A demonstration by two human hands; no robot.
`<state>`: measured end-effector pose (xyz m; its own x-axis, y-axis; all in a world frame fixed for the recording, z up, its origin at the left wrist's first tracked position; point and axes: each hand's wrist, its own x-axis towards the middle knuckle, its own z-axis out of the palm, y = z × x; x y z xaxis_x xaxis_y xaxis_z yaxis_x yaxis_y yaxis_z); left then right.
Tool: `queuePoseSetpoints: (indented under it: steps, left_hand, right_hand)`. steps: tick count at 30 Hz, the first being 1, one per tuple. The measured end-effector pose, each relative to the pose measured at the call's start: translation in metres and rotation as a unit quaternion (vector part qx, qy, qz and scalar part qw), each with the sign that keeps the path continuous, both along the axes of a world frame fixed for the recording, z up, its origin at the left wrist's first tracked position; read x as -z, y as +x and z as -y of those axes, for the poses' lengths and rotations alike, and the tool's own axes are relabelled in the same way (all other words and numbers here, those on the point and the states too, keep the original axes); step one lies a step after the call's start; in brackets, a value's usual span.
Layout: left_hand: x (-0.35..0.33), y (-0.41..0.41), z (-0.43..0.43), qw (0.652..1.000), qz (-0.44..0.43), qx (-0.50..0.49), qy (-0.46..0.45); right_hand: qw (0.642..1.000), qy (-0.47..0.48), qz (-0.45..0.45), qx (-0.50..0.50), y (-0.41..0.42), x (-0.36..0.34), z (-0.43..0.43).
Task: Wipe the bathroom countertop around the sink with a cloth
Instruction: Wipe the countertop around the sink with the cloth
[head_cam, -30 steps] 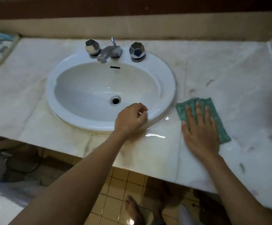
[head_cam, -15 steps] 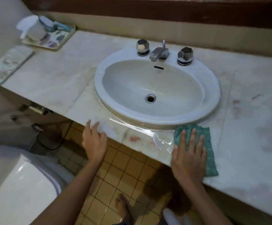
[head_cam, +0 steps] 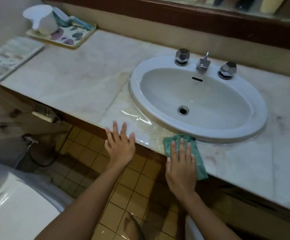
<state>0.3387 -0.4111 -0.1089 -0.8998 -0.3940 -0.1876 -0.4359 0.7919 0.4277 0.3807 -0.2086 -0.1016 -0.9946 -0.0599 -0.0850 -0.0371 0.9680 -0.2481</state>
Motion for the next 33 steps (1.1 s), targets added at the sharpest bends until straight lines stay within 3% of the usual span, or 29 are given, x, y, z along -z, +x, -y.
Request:
queuePoseSetpoints:
  steps: [4, 6, 10, 17, 20, 26, 30, 33]
  left_hand:
    - [-0.009, 0.005, 0.035, 0.997, -0.060, 0.044, -0.030]
    - [-0.012, -0.005, 0.066, 0.995, -0.081, 0.020, -0.048]
    - [-0.017, -0.041, 0.127, 0.998, -0.015, 0.014, -0.052]
    - [-0.017, -0.059, 0.153, 0.991, 0.032, 0.097, -0.084]
    - [-0.020, -0.059, 0.166, 0.984, 0.040, 0.139, -0.106]
    - [-0.014, -0.059, 0.178, 0.982, 0.037, 0.159, -0.098]
    - [-0.015, -0.059, 0.181, 0.986, 0.041, 0.150, -0.068]
    - [-0.024, -0.059, 0.186, 0.990, 0.035, 0.140, 0.003]
  right_hand:
    - [0.994, -0.001, 0.006, -0.113, -0.003, -0.004, -0.033]
    - [0.993, -0.030, 0.019, -0.116, -0.008, -0.010, -0.040]
    - [0.997, -0.030, 0.019, -0.076, -0.018, -0.012, -0.008]
    - [0.982, -0.008, 0.027, -0.186, -0.074, -0.014, 0.068]
    - [0.983, -0.038, 0.020, -0.178, -0.108, -0.016, 0.109]
    - [0.984, -0.064, 0.031, -0.166, -0.173, -0.014, 0.186]
    - [0.966, -0.037, 0.050, -0.250, -0.193, -0.016, 0.198]
    - [0.949, -0.022, 0.052, -0.311, -0.175, -0.019, 0.191]
